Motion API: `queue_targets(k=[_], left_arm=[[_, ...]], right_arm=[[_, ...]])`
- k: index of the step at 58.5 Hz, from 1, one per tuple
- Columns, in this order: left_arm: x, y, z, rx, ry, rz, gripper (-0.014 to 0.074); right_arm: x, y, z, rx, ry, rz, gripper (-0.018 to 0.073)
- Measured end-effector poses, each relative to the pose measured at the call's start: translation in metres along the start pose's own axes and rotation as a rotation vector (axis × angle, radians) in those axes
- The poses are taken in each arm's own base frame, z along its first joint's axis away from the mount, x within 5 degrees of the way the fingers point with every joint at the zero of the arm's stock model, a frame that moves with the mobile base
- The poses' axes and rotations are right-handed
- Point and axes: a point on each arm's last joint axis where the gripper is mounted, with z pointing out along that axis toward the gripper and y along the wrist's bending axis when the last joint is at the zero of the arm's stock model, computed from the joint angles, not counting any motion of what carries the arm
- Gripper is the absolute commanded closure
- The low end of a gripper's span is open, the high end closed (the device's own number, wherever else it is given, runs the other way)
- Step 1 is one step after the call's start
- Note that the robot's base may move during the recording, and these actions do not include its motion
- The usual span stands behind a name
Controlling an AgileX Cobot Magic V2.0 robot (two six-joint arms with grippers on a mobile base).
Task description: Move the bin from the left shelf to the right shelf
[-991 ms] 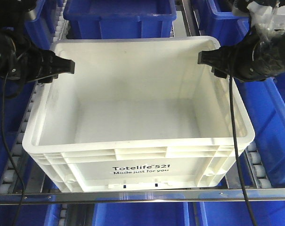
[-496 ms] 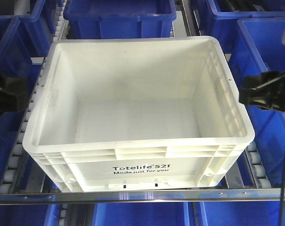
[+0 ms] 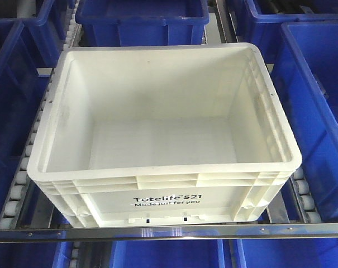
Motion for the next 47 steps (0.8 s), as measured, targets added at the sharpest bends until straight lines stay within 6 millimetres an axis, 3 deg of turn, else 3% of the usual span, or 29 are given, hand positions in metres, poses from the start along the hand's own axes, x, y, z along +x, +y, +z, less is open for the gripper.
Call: queue_targets(k=[14,23,28,36,39,47], left_arm=[[0.051,-0.003,-0.032,0.117,-0.162,0.040,0.0273],[0.075,-0.002,-0.023,0.117,-0.135,0.044,0.0300],[0.081,-0.001,-0.019,0.116,-0.113,0.045,0.0342],[0.081,-0.001,-0.019,0.115,-0.114,0.045,0.0540],[0.081,-0.001,-0.018,0.115,-0.114,0.045,0.0602],[0.082,-0.001,-0.018,0.115,-0.116,0.045,0.0606]], right_arm=[[0.038,0.002,-0.028,-0.045,-0.130,-0.027,0.0189],[0.055,0.003,-0.023,-0.046,-0.096,-0.042,0.0223],[0.058,0.003,-0.021,-0.045,-0.088,-0.047,0.0309],[0.058,0.002,-0.020,-0.039,-0.096,-0.064,0.0562],[0.058,0.002,-0.020,-0.039,-0.096,-0.064,0.0572],[0.058,0.002,-0.020,-0.038,-0.096,-0.062,0.0568]])
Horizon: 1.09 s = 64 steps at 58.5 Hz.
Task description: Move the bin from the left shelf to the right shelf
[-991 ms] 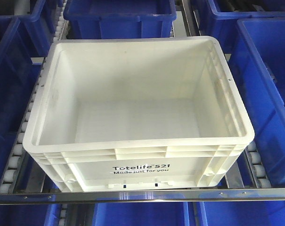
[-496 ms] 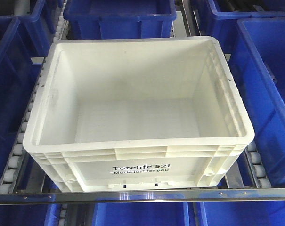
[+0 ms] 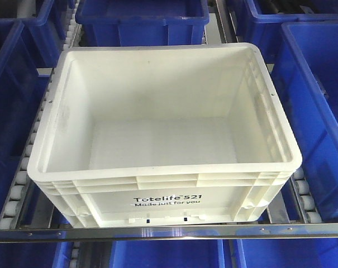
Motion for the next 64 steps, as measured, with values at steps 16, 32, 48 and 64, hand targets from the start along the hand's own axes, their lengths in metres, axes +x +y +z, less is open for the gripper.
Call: queue_targets(k=[16,32,48,64], left_arm=[[0.000,0.000,0.000,0.000,0.003,0.000,0.0604],[0.000,0.000,0.000,0.000,0.003,0.000,0.0604],[0.000,0.000,0.000,-0.004,0.001,0.007,0.0604],[0.030,0.016,0.018,-0.230,-0.050,0.045,0.0604]], right_arm=[[0.000,0.000,0.000,0.000,0.000,0.001,0.0567],[0.000,0.000,0.000,0.000,0.000,0.002,0.0567],[0.000,0.000,0.000,0.000,0.000,0.003,0.0567],[0.000,0.000,0.000,0.000,0.000,0.003,0.0567]])
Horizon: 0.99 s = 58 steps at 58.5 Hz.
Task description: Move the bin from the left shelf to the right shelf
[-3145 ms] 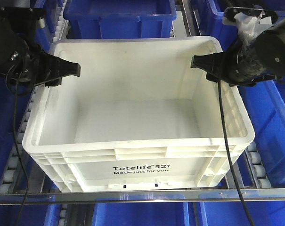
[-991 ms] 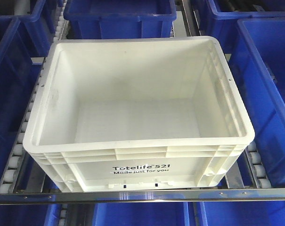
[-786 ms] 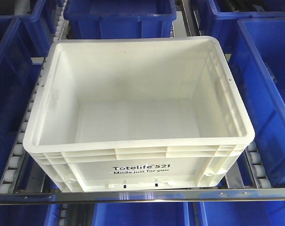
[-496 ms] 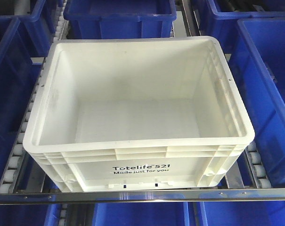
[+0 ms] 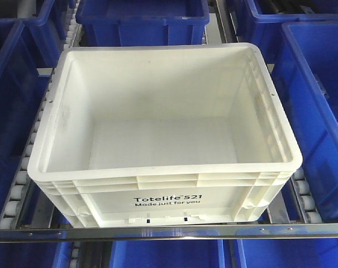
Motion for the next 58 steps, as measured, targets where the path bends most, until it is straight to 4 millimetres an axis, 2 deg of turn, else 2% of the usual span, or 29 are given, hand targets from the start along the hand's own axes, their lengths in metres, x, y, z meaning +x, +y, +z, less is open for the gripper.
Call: queue_targets(k=[5,6,8,20,58], left_arm=[[0.014,0.004,0.005,-0.081,-0.012,-0.007,0.0603],[0.028,0.009,0.009,-0.160,-0.020,-0.013,0.0603],[0.031,0.010,0.010,-0.173,-0.025,-0.014,0.0603],[0.025,0.011,0.010,-0.188,-0.117,-0.006,0.0603],[0.025,0.011,0.010,-0.191,-0.118,0.019,0.0603]], right_arm=[[0.000,0.000,0.000,0.000,0.000,0.000,0.0567],[0.000,0.000,0.000,0.000,0.000,0.000,0.0567],[0.000,0.000,0.000,0.000,0.000,0.000,0.0567],[0.000,0.000,0.000,0.000,0.000,0.000,0.0567],[0.000,0.000,0.000,0.000,0.000,0.000,0.0567]])
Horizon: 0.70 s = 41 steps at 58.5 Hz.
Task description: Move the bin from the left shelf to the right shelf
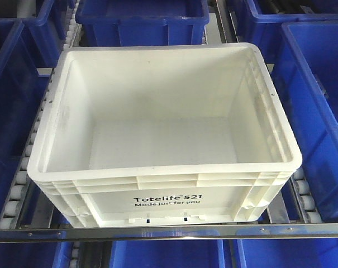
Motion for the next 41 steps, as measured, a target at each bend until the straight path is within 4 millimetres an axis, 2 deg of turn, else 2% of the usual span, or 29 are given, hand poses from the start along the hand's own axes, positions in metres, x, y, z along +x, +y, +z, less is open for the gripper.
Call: queue_targets(k=[26,41], left_arm=[[0.0000,0.0000,0.0000,0.000,0.000,0.000,0.0603],[0.0000,0.0000,0.0000,0.000,0.000,0.000,0.0603]], right_arm=[[0.0000,-0.0003,0.0000,0.008,0.001,0.000,0.0567],[0.0002,-0.0077,-0.0014,0.228,0.010,0.012,0.0567]])
